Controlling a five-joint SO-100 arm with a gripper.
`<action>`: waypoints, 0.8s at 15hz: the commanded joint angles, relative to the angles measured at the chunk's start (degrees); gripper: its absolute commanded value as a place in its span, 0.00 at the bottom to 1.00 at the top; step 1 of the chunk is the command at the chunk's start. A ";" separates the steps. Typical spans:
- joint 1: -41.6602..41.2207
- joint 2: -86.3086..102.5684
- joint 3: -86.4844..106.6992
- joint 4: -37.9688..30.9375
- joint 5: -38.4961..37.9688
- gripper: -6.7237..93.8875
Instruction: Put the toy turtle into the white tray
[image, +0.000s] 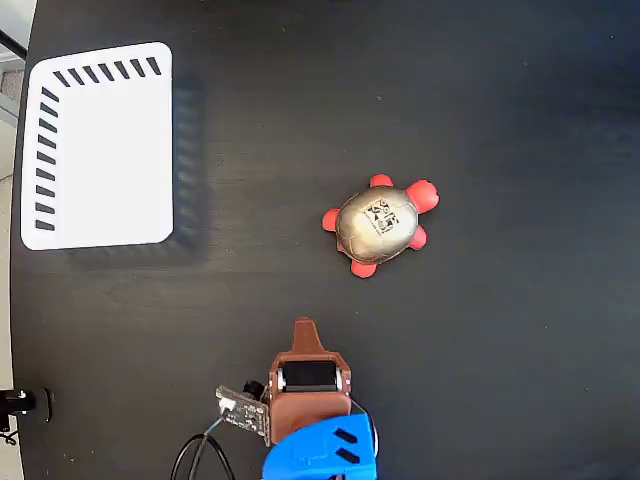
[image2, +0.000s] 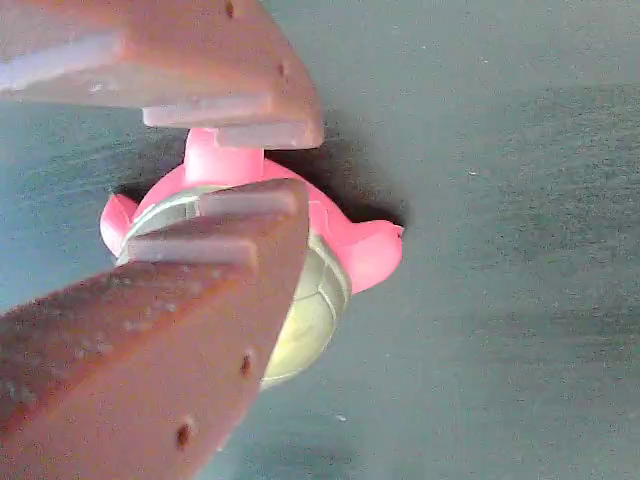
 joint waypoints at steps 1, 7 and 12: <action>-0.79 0.26 -0.35 0.70 0.09 0.07; -0.97 0.26 -0.35 0.70 0.09 0.07; 0.18 -13.36 -7.56 -5.98 -5.36 0.07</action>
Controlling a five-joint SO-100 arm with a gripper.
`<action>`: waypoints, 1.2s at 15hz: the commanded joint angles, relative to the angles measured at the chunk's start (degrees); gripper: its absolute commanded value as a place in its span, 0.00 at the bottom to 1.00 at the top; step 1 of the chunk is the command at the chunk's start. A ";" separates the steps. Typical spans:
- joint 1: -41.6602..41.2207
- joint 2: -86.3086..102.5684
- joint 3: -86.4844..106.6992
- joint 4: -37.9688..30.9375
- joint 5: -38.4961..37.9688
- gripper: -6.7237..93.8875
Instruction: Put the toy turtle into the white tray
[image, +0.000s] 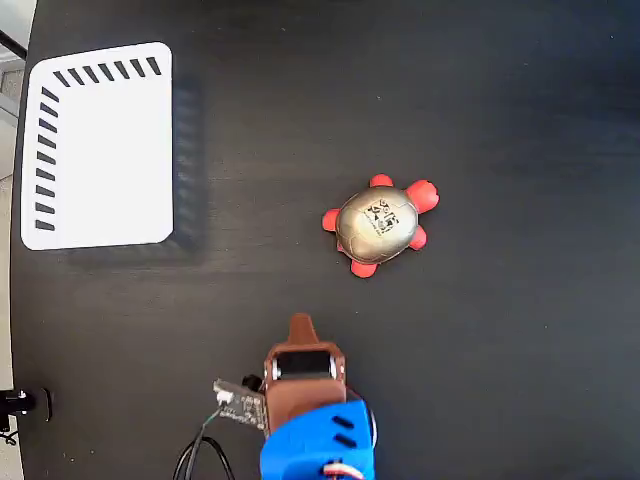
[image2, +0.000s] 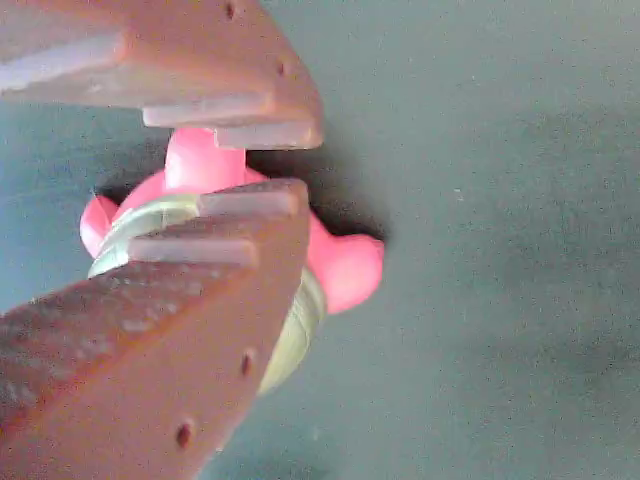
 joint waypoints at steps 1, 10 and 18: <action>1.05 -8.53 -11.95 -0.53 -4.39 0.07; 14.68 -61.08 -66.01 17.58 -34.01 0.08; 20.92 -78.05 -75.94 22.41 -57.57 0.48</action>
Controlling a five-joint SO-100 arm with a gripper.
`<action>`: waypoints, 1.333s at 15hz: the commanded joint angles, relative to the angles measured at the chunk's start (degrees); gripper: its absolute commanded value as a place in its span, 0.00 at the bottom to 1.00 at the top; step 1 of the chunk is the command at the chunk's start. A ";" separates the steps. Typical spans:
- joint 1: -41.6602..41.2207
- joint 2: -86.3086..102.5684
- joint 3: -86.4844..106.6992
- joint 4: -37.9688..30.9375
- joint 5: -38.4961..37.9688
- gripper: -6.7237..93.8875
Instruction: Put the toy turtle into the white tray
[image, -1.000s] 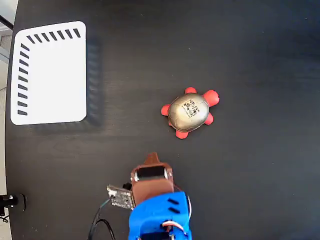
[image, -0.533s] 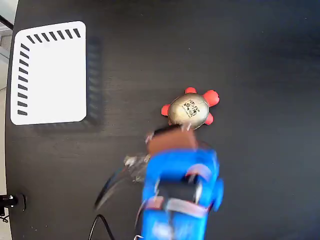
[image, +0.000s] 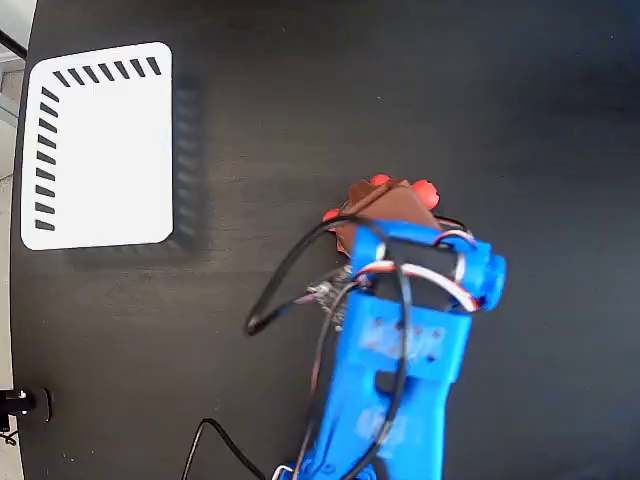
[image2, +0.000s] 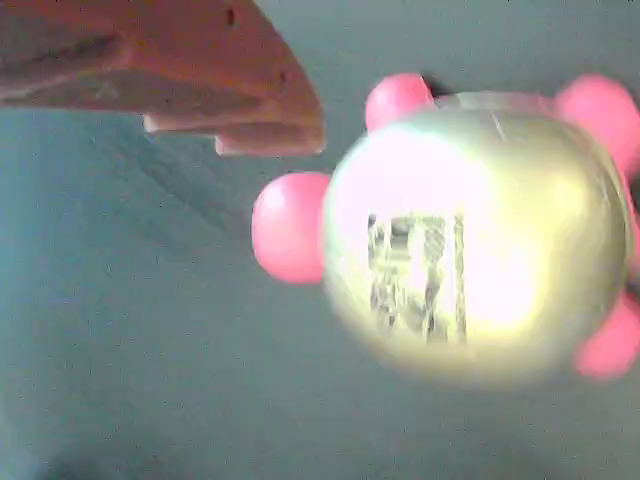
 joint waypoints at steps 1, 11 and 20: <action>1.85 0.00 -2.46 0.00 -5.80 0.48; 1.85 -8.00 5.36 -10.72 -1.93 0.63; 1.93 -10.11 11.51 -19.16 -0.70 0.63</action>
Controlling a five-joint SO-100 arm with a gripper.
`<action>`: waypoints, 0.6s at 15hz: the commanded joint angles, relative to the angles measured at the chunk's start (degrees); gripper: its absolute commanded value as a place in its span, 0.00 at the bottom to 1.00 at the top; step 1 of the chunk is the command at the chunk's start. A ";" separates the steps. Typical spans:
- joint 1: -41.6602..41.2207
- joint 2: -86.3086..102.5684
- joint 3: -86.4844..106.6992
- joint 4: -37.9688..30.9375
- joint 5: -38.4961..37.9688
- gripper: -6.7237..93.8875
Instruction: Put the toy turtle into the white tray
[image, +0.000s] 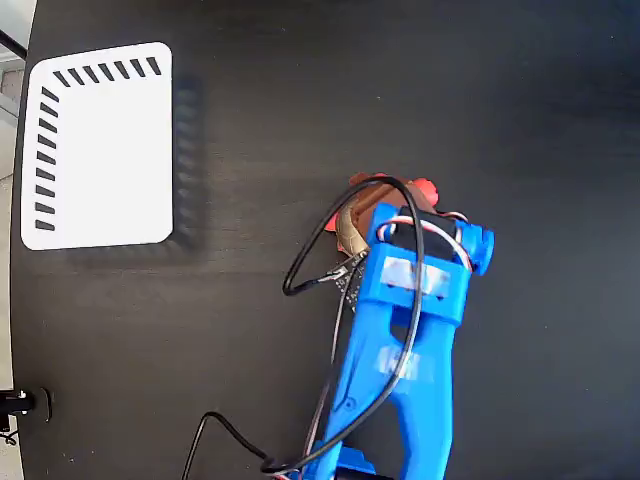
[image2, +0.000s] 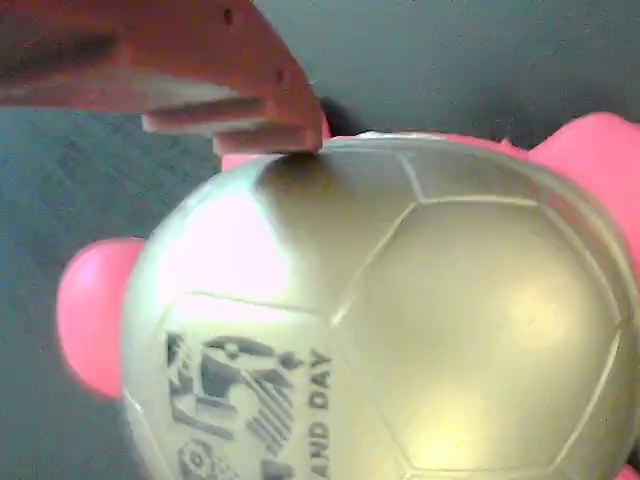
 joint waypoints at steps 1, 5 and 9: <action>0.26 1.58 0.70 -0.79 -0.18 0.63; 0.26 1.58 2.99 -2.81 -0.70 0.63; 0.09 1.85 6.06 -4.83 -1.14 0.63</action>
